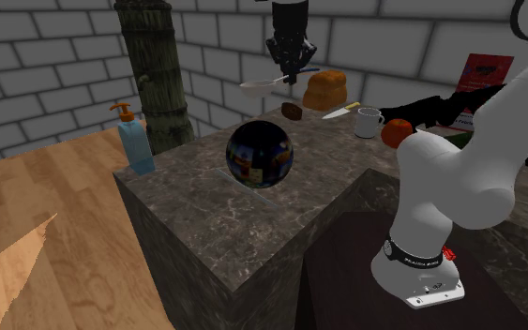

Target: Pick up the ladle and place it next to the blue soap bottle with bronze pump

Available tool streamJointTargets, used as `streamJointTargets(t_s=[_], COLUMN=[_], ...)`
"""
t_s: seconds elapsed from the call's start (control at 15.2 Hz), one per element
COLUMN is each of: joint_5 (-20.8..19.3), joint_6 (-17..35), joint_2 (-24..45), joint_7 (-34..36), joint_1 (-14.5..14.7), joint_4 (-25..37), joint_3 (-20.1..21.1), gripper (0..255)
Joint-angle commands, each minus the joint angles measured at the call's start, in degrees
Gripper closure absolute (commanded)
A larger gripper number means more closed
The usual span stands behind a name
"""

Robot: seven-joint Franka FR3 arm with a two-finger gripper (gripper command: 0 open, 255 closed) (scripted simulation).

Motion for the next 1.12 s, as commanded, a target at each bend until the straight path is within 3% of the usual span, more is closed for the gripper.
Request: streamJointTargets(t_s=[0.0, 0.59, 1.06], joint_5=[0.70, 7.63, 17.31], joint_6=[1.68, 5.12, 2.51], joint_2=[4.94, 27.32, 46.60], joint_7=[-0.73, -6.65, -13.01], joint_1=[0.87, 3.04, -0.08], joint_4=[3.53, 22.73, 43.20], joint_3=[-1.49, -7.94, -11.12], gripper=[255, 255, 255])
